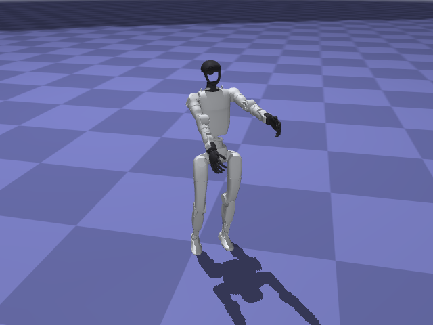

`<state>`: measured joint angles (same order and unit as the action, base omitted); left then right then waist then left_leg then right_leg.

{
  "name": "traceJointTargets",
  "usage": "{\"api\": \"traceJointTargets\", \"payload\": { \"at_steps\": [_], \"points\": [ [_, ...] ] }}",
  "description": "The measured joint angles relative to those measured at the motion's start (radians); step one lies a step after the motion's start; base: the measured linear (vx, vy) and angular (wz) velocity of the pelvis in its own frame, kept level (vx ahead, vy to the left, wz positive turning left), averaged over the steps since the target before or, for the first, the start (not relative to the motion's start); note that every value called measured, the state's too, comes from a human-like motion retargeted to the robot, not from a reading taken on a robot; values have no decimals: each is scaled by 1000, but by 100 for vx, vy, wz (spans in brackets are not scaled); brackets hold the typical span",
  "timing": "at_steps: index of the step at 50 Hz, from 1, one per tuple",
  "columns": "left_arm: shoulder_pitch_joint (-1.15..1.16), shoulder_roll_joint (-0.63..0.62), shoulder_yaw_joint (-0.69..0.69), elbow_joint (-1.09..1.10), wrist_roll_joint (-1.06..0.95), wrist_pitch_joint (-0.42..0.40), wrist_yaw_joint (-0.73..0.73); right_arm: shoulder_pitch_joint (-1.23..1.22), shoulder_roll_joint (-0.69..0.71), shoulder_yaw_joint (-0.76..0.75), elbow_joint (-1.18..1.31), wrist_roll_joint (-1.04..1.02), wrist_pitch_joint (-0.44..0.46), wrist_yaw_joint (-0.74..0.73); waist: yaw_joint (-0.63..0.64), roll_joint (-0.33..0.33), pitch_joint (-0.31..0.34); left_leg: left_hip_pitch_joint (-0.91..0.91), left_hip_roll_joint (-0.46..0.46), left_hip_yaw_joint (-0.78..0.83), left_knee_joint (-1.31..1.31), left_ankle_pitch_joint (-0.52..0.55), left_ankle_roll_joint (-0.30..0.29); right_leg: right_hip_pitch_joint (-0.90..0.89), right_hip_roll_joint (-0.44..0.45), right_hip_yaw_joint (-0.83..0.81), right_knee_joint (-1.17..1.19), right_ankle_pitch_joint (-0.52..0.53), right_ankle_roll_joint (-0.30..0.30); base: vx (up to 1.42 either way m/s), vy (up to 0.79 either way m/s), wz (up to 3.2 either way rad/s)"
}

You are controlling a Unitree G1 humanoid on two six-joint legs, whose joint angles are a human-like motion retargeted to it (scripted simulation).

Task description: Dance

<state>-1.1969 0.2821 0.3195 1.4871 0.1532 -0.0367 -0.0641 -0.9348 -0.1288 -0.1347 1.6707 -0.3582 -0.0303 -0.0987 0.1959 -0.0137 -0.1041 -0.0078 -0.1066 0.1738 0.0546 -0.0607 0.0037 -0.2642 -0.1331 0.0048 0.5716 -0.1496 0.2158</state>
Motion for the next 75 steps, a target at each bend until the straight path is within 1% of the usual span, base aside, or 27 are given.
{"api": "traceJointTargets", "payload": {
  "at_steps": [3,6,8,10,13,15,17,20,22,25,27,30,32,34,37,40,44,47,50,52,55,58,60,63,69,70,75],
  "points": [
    [-41,-80,59,-41,189,-16,95,-32,64,-13,-12,-189,116,-137,28,-15,39,53,-8,-9,-1,-21,-13,6,22,28,89,-29,-18,17,-4,-25],
    [-29,-68,22,-31,264,-34,345,-43,-22,-56,-31,-325,132,-359,31,-20,55,67,15,-30,8,-23,-13,60,44,24,39,-21,-36,7,-17,60],
    [9,-35,-47,19,186,-114,469,-58,-131,-50,-20,-278,60,-438,5,-18,47,53,51,-48,31,-22,-4,118,48,-7,-60,19,-36,6,-27,136],
    [39,-16,-142,109,24,-253,473,-91,-214,-44,15,-107,-53,-446,-37,-35,40,24,85,-78,79,-32,-2,170,40,-33,-159,62,-26,4,-31,181],
    [72,-100,-190,194,-61,-354,505,-151,-226,-116,16,166,-193,-384,-105,-86,27,-65,95,-171,205,-77,-25,232,15,-102,-299,104,-35,-5,-23,189],
    [92,-201,-239,213,-32,-365,519,-197,-184,-118,-9,204,-257,-379,-139,-115,16,-136,94,-221,317,-131,-40,267,0,-168,-371,122,-34,-7,-14,143],
    [107,-322,-260,212,-5,-344,480,-237,-96,-104,-46,108,-234,-370,-161,-123,10,-204,88,-264,440,-187,-48,290,4,-177,-418,135,-32,-6,-2,86],
    [125,-466,-251,187,36,-304,383,-285,91,-126,-81,-149,-137,-251,-198,-118,-3,-290,77,-310,613,-279,-58,309,17,-191,-457,134,-35,-1,8,30],
    [133,-495,-207,169,162,-220,401,-296,169,-144,-97,-336,-18,-178,-207,-95,-23,-327,79,-336,683,-318,-68,295,32,-176,-452,120,-27,2,9,-25],
    [141,-404,-170,139,406,-125,552,-294,139,-92,-148,-547,122,-224,-190,-77,-3,-324,74,-341,710,-329,-68,291,36,-136,-439,116,0,-8,7,-51],
    [137,-260,-189,139,403,-164,609,-273,49,-78,-166,-572,105,-393,-194,-80,13,-297,66,-320,650,-304,-61,287,24,-142,-439,121,-4,-21,9,-28],
    [118,-47,-155,161,237,-208,543,-219,-97,-113,-113,-408,-17,-613,-190,-82,33,-223,43,-287,499,-228,-44,279,0,-156,-420,125,-19,-10,15,-43],
    [89,43,-133,165,34,-218,431,-176,-192,-108,-35,-156,-146,-541,-164,-73,36,-163,37,-253,379,-171,-37,254,-9,-135,-385,125,-29,-1,21,-87],
    [50,81,-113,142,-117,-225,379,-134,-242,-124,19,95,-210,-420,-125,-60,28,-116,45,-197,267,-123,-36,209,-12,-112,-336,116,-39,-2,25,-107],
    [-13,62,-133,95,-123,-254,429,-66,-226,-130,29,251,-276,-433,-79,-36,10,-67,41,-137,136,-64,-29,143,-5,-81,-253,89,-43,0,25,-93],
    [-53,-46,-167,34,33,-219,449,-30,-92,-88,29,206,-360,-529,-40,-12,0,-23,21,-91,46,-18,-7,87,14,-33,-137,41,-37,8,26,-91],
    [-105,-263,-38,13,134,-127,311,-24,182,-111,29,205,-376,-389,-2,-3,-4,3,-7,-30,-3,-10,2,2,30,34,40,-24,-27,7,25,-85],
    [-121,-348,66,-5,260,-88,245,-10,284,-146,29,165,-310,-275,2,-4,21,18,-22,-40,2,-24,-16,-19,44,69,112,-45,-36,4,7,-25],
    [-95,-274,-6,-23,416,-96,336,13,224,-161,19,25,-201,-344,6,4,42,27,-21,-31,6,-21,1,12,38,63,57,-17,-48,0,0,0],
    [-73,-173,-85,-27,450,-124,411,32,120,-145,12,-15,-199,-414,-5,24,41,14,-5,-29,14,-14,27,46,40,55,-36,30,-45,-3,-1,14],
    [-64,-35,-173,23,305,-190,494,28,-37,-128,29,144,-272,-412,-54,34,35,-15,12,-35,34,-9,45,102,17,28,-183,92,-36,-7,-2,66],
    [-75,-3,-150,47,75,-298,451,-1,-89,-143,29,367,-344,-312,-105,23,21,-52,18,-79,63,-13,32,136,-18,-17,-262,115,-18,-3,-4,90],
    [-84,-22,-128,51,5,-334,450,-27,-74,-122,29,366,-372,-336,-136,16,20,-62,13,-122,76,-17,27,149,-26,-31,-276,116,-9,1,-4,73],
    [-89,-119,-130,42,82,-307,458,-50,10,-50,29,217,-303,-390,-112,7,24,-42,2,-125,61,-11,28,142,-17,-18,-232,96,-13,6,2,-6],
    [-80,-297,-23,22,396,-202,401,-40,263,-79,29,-51,-57,-267,-13,-20,9,-2,-2,-54,-10,-18,-3,15,38,48,2,-6,-31,4,-3,-71],
    [-76,-296,-9,16,473,-182,411,-31,275,-85,29,-80,-5,-280,-11,-22,17,7,1,-54,-10,-24,-12,8,46,53,35,-20,-34,4,-8,-4],
    [-1,-117,-95,40,661,-109,634,68,95,-131,29,-175,38,-440,-28,-17,59,43,25,-73,0,-24,-7,76,81,60,-5,-3,-40,6,-10,47]
  ]
}}
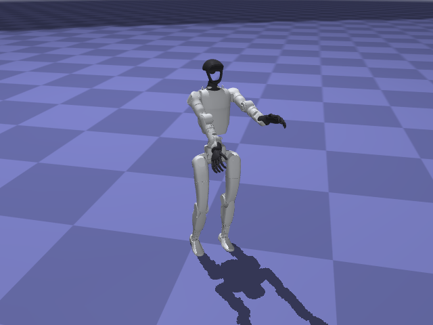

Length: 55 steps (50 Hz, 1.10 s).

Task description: Dance

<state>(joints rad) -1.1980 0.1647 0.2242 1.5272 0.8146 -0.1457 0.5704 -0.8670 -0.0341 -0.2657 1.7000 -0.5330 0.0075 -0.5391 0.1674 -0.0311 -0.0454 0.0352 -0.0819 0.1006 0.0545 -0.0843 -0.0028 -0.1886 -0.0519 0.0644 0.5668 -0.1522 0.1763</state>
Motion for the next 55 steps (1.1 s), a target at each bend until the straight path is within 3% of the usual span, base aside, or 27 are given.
{"api": "traceJointTargets", "payload": {
  "at_steps": [2,6,9,12,15,20,23,26,30,32,35,38,43,49,52,55],
  "points": [
    [42,102,-27,40,-61,-29,50,46,-142,-31,0,48,-14,42,-19,6,3,-1,18,-9,5,11,17,43,-5,-21,-76,32,1,6,-14,98],
    [92,259,-73,114,-454,-132,-17,47,-362,-85,0,373,-106,143,-80,-6,-7,-39,48,-45,36,7,3,114,-36,-97,-243,85,-6,-2,-19,104],
    [111,267,-84,121,-679,-257,-130,-38,-400,-101,0,541,-294,66,-103,-18,-10,-64,54,-92,70,-10,-6,152,-50,-144,-322,106,-11,-3,-16,64],
    [117,160,-73,126,-722,-269,-129,-145,-359,-71,-5,479,-434,-78,-86,-43,-6,-86,48,-119,122,-38,-7,185,-51,-156,-380,123,-28,-4,-9,29],
    [133,4,-65,128,-733,-270,-189,-227,-229,-54,-45,408,-366,-26,-82,-73,-10,-131,36,-153,214,-82,-14,208,-58,-173,-425,136,-42,-3,-9,30],
    [182,-244,4,161,-839,-197,-294,-297,12,-65,-38,425,-221,319,-136,-93,-53,-263,10,-200,472,-202,-31,234,-68,-211,-487,145,-57,1,2,44],
    [194,-303,22,171,-897,-245,-292,-306,97,-64,-49,330,-198,381,-162,-77,-68,-334,7,-205,613,-261,-39,235,-71,-214,-492,129,-44,-1,12,15],
    [202,-238,65,172,-893,-290,-224,-297,73,-48,-75,126,-153,283,-168,-54,-44,-320,5,-203,637,-281,-35,252,-70,-199,-486,125,-21,-1,8,-27],
    [233,-10,113,172,-923,-318,-187,-243,-83,-46,-69,8,-114,19,-160,-54,-19,-223,-9,-176,497,-214,-24,268,-81,-183,-480,142,-31,5,3,-51],
    [222,107,92,171,-940,-311,-173,-209,-199,-50,-32,88,-167,-21,-140,-54,-14,-171,-16,-156,390,-165,-18,253,-94,-177,-464,149,-30,0,2,-64],
    [161,238,42,153,-948,-251,-179,-146,-347,-40,0,316,-227,56,-110,-38,-12,-108,2,-110,255,-109,-19,213,-106,-162,-415,145,-12,-3,4,-60],
    [93,287,-9,96,-861,-168,-223,-74,-387,-52,0,456,-254,55,-83,-9,-14,-64,11,-76,157,-67,-19,168,-113,-145,-339,125,10,2,10,-68],
    [13,205,-65,18,-666,-53,-264,-16,-229,40,0,420,-320,-39,-60,39,-48,-34,3,-28,48,-11,5,67,-84,-87,-165,63,34,4,15,-81],
    [-43,-124,40,0,-631,-49,-472,17,82,42,0,362,-317,132,13,26,-38,12,-32,45,-12,-3,10,-37,-54,-14,88,-14,26,6,7,-62],
    [-29,-201,84,2,-527,-24,-506,30,147,22,0,230,-224,146,-6,19,-17,29,-32,30,-3,-6,2,-16,-46,0,103,-17,28,8,-10,34],
    [11,-137,11,7,-340,5,-442,49,61,25,0,42,-95,20,-17,28,-24,26,-17,21,6,-5,20,32,-41,-21,8,3,12,6,-11,30]
  ]
}}
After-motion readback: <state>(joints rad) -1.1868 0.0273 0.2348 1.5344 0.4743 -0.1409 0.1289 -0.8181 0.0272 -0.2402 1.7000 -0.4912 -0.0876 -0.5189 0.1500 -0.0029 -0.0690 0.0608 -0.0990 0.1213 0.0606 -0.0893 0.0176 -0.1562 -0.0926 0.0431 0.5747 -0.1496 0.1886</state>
